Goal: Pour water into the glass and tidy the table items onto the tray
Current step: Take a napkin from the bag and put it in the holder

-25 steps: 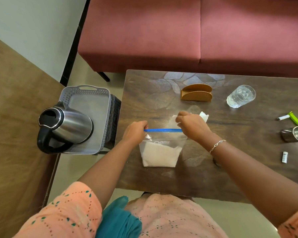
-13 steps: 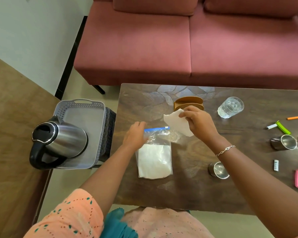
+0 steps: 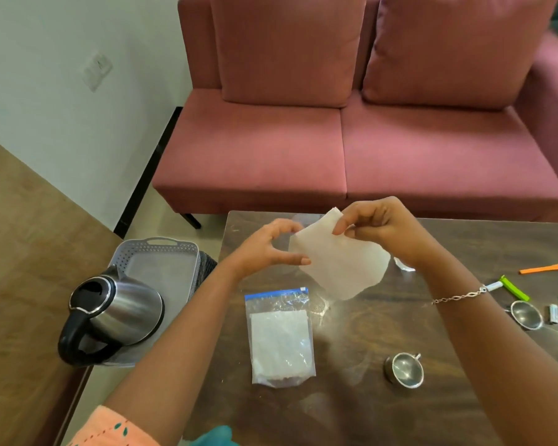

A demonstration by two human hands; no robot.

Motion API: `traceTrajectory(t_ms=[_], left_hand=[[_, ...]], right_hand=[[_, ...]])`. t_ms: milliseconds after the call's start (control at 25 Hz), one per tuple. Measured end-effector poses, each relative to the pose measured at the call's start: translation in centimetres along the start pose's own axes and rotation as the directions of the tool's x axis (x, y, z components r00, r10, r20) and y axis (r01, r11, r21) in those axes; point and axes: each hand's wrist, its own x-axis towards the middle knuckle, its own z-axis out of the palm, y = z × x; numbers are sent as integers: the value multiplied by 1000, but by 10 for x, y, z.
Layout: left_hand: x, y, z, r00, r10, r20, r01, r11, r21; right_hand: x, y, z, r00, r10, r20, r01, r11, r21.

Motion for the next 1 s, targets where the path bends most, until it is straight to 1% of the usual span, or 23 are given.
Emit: traceTrajectory(t_ms=[80, 120, 160, 200, 280, 360, 480, 560, 680, 760, 840, 920, 1000], left_hand=[[0, 18, -3, 999, 30, 29, -27, 994, -103], [-1, 27, -4, 999, 49, 21, -45, 985, -164], [-2, 35, -4, 998, 66, 1, -64, 974, -216], [-3, 42, -4, 997, 79, -24, -83, 961, -265], [-4, 55, -1, 994, 92, -67, -110, 927, -360], [-4, 64, 1, 992, 82, -91, -114, 892, -437], [-4, 73, 3, 995, 51, -88, -89, 859, -505], [-4, 75, 5, 997, 41, -71, -72, 848, -525], [-3, 77, 7, 997, 24, -70, -58, 838, -543], [-2, 77, 8, 996, -7, -83, -39, 842, -537], [-1, 76, 8, 993, -55, -106, -4, 874, -487], [0, 76, 12, 980, -117, -160, 43, 913, -406], [0, 75, 16, 963, -163, -216, 73, 925, -372]], right_hand=[[0, -10, -11, 998, -18, -65, 29, 984, 174], [0, -11, -18, 996, -9, -83, 31, 964, 263], [0, -9, -25, 998, 16, -66, 8, 939, 343], [-1, -6, -31, 999, 44, -16, -34, 917, 398], [-3, 2, -41, 989, 98, 107, -134, 901, 412], [-5, 11, -46, 968, 154, 200, -220, 903, 369], [-13, 18, -48, 952, 203, 228, -267, 916, 299], [-18, 20, -48, 952, 230, 200, -283, 912, 297], [-23, 25, -55, 953, 268, 139, -301, 869, 392], [-26, 26, -61, 950, 304, 71, -303, 849, 433], [-28, 26, -68, 944, 329, -10, -291, 849, 441], [-30, 25, -74, 940, 326, -99, -254, 864, 435], [-31, 25, -78, 932, 319, -173, -223, 879, 422]])
